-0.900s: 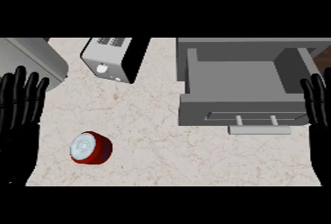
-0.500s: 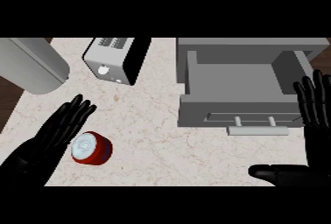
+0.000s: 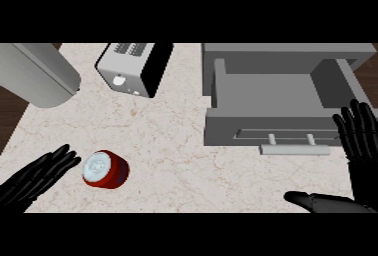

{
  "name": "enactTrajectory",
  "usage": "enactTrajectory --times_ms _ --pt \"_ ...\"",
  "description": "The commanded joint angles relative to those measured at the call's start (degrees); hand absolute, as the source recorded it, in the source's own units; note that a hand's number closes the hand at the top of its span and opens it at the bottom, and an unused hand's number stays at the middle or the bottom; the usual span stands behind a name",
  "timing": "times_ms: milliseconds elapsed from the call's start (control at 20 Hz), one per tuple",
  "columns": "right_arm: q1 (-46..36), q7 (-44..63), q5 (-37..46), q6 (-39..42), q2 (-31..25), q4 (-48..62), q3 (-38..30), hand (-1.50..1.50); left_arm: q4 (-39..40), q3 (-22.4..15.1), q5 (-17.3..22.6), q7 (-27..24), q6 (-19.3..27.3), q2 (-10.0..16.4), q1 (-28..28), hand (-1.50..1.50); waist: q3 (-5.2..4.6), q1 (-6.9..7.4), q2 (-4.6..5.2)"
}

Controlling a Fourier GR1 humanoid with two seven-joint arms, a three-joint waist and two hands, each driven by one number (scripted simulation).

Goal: Pick up the can, place it into the drawer and close the drawer

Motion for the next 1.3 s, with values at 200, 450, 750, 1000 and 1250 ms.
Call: enactTrajectory --times_ms 200,450,750,1000,1250 --pt "3.69 0.72 -3.0 3.5 -1.46 -2.68 -2.98 -1.5 2.92 6.15 10.53 6.21 -2.48 1.88 -0.79 -1.5 0.01 -0.41 0.04" --pt "7.35 -3.06 -2.43 3.8 0.84 -3.14 -3.12 -1.5 5.66 8.31 5.83 5.77 -4.75 -1.48 -0.48 -1.5 0.0 -0.38 0.01" --pt "9.4 -12.67 -3.05 7.81 1.07 4.86 -5.17 -1.5 6.81 5.93 0.3 6.22 -4.11 -5.78 -3.92 -1.5 0.03 -0.46 0.04" --pt "6.91 -7.88 -3.32 7.26 0.99 3.43 -6.46 -1.5 9.24 3.9 -5.58 6.44 -4.86 -9.8 -5.31 -1.5 0.01 -0.34 0.04" --pt "8.4 -7.89 -3.74 8.42 0.52 0.03 -7.67 -1.5 17.59 6.57 -9.64 -2.27 -11.66 -10.51 -4.52 -1.5 0.0 -0.36 0.02"
